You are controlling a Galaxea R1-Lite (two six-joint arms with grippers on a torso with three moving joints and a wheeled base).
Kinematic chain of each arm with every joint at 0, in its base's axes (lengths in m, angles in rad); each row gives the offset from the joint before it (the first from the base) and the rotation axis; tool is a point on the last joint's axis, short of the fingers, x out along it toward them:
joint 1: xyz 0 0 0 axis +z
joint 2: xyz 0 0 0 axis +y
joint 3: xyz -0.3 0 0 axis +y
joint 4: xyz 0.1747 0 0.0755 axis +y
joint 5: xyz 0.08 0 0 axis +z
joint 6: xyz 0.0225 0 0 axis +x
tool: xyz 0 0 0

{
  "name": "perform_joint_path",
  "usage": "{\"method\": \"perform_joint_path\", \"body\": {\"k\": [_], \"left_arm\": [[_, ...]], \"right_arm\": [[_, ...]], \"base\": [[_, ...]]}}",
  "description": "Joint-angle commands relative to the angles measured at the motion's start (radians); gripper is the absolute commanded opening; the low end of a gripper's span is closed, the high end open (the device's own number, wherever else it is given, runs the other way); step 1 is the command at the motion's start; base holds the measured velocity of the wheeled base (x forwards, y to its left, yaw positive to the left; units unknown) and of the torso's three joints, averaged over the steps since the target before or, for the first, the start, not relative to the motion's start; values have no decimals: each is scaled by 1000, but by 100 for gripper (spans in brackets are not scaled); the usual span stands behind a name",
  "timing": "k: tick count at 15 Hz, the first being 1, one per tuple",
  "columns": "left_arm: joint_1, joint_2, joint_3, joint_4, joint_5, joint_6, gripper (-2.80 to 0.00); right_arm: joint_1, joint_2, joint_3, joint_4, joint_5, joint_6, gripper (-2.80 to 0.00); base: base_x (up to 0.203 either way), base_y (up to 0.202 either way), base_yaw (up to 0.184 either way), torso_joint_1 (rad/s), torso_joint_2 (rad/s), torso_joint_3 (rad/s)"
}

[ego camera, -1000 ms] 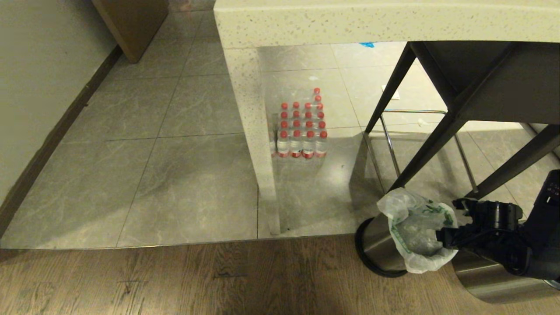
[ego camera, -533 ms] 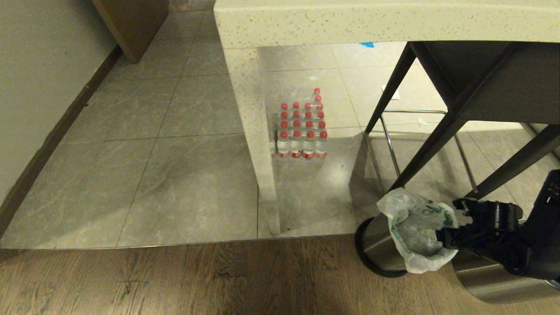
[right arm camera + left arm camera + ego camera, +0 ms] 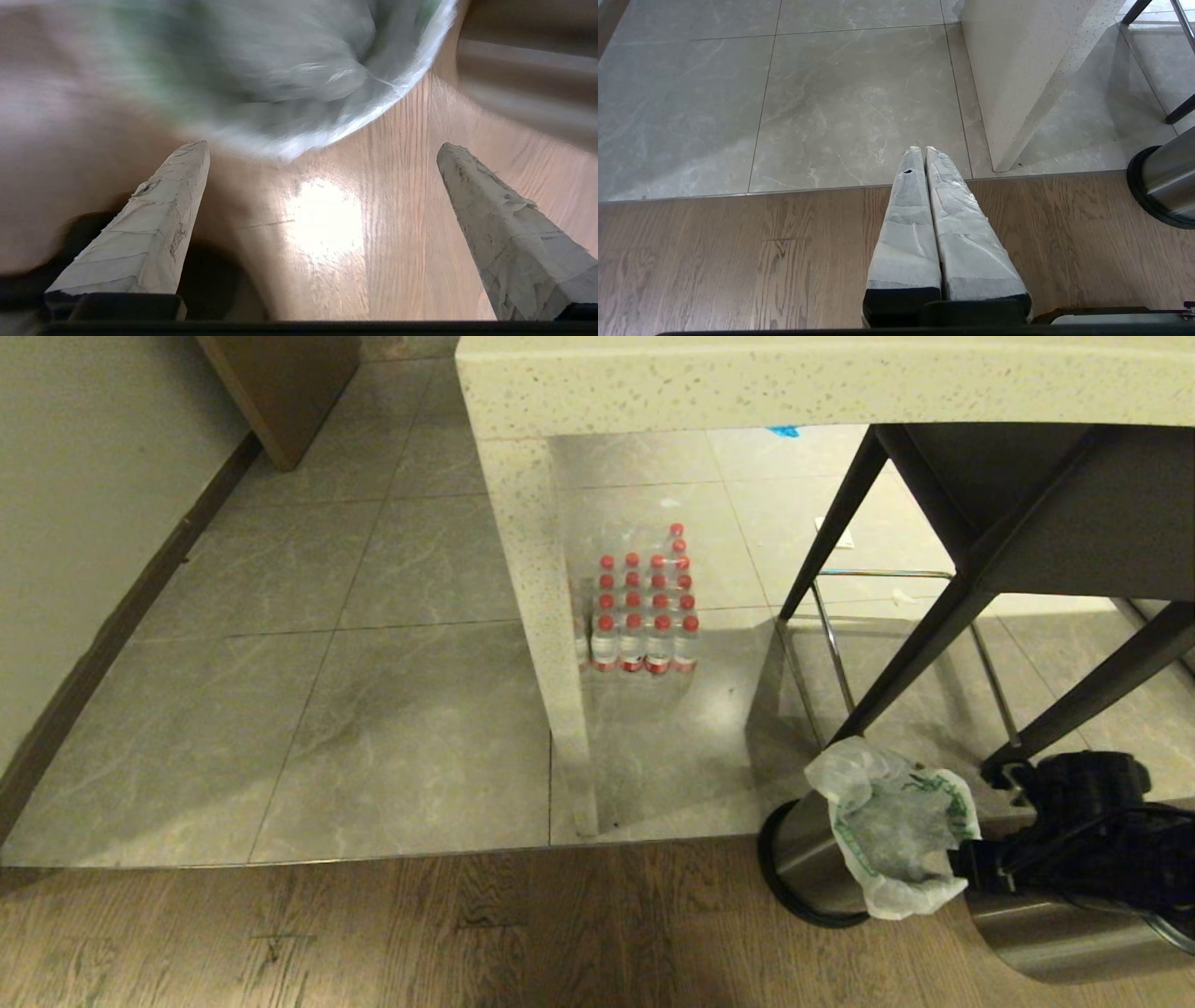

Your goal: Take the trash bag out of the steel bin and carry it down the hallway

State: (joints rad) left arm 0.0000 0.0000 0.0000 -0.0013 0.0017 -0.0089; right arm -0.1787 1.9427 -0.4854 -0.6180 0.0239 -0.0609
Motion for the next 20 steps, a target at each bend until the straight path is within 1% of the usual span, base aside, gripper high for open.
{"method": "perform_joint_path", "body": {"k": [1,3,4,6,7,8,10,11,20], "left_arm": [[0,0,0,0,1,0,-280],[0,-2,1,0,1,0,-280],[0,-1,1,0,0,0,-280],[0,-1,0,0,1,0,-280],[0,-2,1,0,0,-1,-280],[0,0,2,0,1,0,-280],[0,0,2,0,1,0,-280],[0,-2,2,0,0,-1,-280],[0,-1,1,0,1,-1,-280]], "right_arm": [[39,-632,75,204,5,7,0],[71,-1133,137,366,6,21,0],[87,-1347,169,442,-8,30,0],[117,-1671,244,554,-58,51,0],[132,-1791,283,606,-76,63,0],[147,-1871,322,658,-82,70,0],[175,-1943,408,758,-61,79,0],[180,-1941,419,770,-44,82,0],[180,-1941,419,773,-45,87,0]], "base": [[0,0,0,0,0,0],[0,0,0,0,0,0],[0,0,0,0,0,0],[0,0,0,0,0,0],[0,0,0,0,0,0],[0,0,0,0,0,0],[0,0,0,0,0,0],[0,0,0,0,0,0],[0,0,0,0,0,0]]}}
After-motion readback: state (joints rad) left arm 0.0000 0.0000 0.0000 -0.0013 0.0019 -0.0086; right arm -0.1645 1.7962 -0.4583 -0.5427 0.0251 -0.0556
